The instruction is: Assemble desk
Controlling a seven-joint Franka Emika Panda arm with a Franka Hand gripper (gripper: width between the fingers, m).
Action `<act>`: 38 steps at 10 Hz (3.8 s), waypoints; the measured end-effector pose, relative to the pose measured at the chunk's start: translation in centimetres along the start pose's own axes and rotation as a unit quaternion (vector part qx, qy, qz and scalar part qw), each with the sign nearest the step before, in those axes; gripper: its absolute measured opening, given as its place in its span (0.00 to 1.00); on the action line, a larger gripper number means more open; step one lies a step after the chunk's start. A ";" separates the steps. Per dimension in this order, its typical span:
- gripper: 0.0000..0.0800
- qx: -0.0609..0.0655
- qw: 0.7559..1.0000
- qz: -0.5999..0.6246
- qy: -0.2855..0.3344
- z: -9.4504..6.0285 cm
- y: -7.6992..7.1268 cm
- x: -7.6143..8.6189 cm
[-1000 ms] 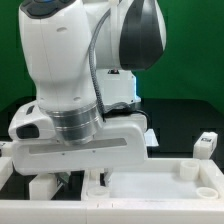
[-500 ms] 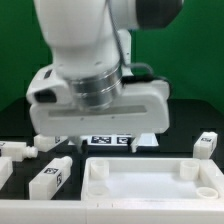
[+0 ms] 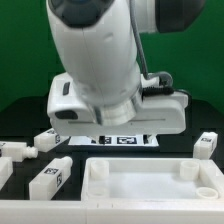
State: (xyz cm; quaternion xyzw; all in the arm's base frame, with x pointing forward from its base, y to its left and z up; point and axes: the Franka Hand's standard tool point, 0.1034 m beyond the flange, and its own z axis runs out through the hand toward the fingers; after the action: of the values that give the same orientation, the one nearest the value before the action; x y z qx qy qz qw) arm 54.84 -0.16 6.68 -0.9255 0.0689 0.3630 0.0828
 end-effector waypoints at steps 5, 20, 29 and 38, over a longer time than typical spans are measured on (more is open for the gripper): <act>0.81 -0.003 0.996 0.042 -0.081 2.2 -5.7 -2.5; 0.81 0.079 0.989 0.106 -0.071 10.8 -15.5 -4.4; 0.81 0.127 0.971 0.122 -0.165 12.6 -15.2 -4.6; 0.36 0.127 0.970 0.120 -0.171 13.3 -15.0 -4.5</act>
Offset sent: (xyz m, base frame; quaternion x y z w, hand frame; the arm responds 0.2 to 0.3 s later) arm -0.0137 0.0285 0.0165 0.0081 -0.0598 0.0653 0.9960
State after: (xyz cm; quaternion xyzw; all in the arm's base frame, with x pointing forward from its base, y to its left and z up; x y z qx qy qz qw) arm 45.57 17.45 1.68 -0.8164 0.2098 0.5118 0.1658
